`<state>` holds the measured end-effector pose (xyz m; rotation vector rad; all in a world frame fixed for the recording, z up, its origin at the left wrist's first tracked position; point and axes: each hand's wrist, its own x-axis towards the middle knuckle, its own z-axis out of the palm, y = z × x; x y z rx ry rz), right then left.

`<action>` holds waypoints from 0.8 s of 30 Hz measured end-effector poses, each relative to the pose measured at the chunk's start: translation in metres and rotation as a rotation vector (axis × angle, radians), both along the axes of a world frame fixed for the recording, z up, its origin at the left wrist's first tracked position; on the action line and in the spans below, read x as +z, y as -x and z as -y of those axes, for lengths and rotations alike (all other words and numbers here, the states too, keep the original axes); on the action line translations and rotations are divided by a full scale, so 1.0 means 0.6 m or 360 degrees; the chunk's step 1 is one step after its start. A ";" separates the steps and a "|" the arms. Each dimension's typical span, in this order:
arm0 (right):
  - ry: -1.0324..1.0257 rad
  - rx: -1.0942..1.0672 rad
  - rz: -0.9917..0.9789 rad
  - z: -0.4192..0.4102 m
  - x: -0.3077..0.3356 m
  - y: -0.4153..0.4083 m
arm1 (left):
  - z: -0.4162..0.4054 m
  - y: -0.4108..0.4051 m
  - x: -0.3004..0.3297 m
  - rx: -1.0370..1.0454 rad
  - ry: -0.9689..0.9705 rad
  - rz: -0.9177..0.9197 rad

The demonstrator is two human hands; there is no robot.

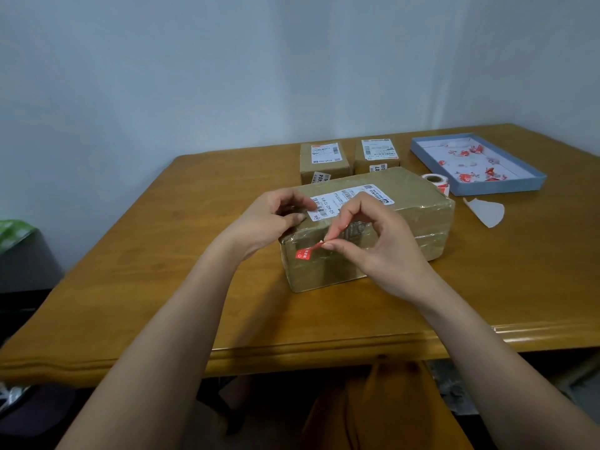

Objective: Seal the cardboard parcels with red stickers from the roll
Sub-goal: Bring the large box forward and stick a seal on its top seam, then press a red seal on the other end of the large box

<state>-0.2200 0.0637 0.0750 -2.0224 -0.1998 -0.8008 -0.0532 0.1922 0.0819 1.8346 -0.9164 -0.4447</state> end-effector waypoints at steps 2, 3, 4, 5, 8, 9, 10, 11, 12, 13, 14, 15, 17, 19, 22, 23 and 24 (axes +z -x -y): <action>-0.0030 0.0021 0.0011 -0.001 0.000 0.004 | 0.000 0.002 0.001 0.0012 -0.0002 0.0008; -0.0057 0.0027 0.0028 -0.002 0.001 0.006 | 0.001 0.002 0.001 0.0020 -0.0007 0.0007; -0.0087 0.0025 0.0047 -0.001 0.003 0.009 | 0.001 0.003 0.001 0.0029 -0.0015 0.0001; -0.0110 0.0011 0.0062 0.000 0.006 0.010 | 0.001 0.004 0.002 0.0041 -0.0025 -0.0006; -0.0141 -0.0109 0.0098 0.008 0.013 0.014 | 0.002 0.013 0.005 0.0071 -0.0025 0.0011; -0.0176 -0.0170 0.0120 0.013 0.014 0.016 | 0.002 0.016 0.005 0.0097 -0.0014 0.0034; -0.0241 -0.0233 0.0146 0.021 0.014 0.019 | 0.001 0.020 0.005 0.0134 0.0010 0.0051; -0.0330 -0.0288 0.0173 0.031 0.013 0.023 | 0.000 0.023 0.003 0.0182 0.0057 0.0063; -0.0426 -0.0331 0.0201 0.043 0.012 0.028 | -0.001 0.026 0.000 0.0236 0.0121 0.0077; -0.0509 -0.0364 0.0229 0.056 0.009 0.034 | -0.003 0.028 -0.003 0.0284 0.0181 0.0108; -0.0561 -0.0400 0.0263 0.069 0.007 0.040 | -0.007 0.031 -0.005 0.0316 0.0218 0.0142; -0.0588 -0.0440 0.0289 0.080 0.005 0.046 | -0.011 0.033 -0.010 0.0326 0.0222 0.0162; -0.0639 -0.0502 0.0312 0.098 -0.001 0.053 | -0.020 0.034 -0.019 0.0288 0.0148 0.0133; -0.0688 -0.0563 0.0301 0.113 -0.008 0.055 | -0.029 0.030 -0.033 0.0205 0.0010 0.0067; -0.0677 -0.0609 0.0202 0.131 -0.022 0.054 | -0.038 0.028 -0.051 0.0088 -0.0057 0.0042; -0.0669 -0.0611 0.0165 0.135 -0.027 0.053 | -0.039 0.027 -0.055 0.0084 -0.0044 0.0033; -0.0661 -0.0612 0.0138 0.135 -0.030 0.052 | -0.039 0.026 -0.057 0.0087 -0.0022 0.0026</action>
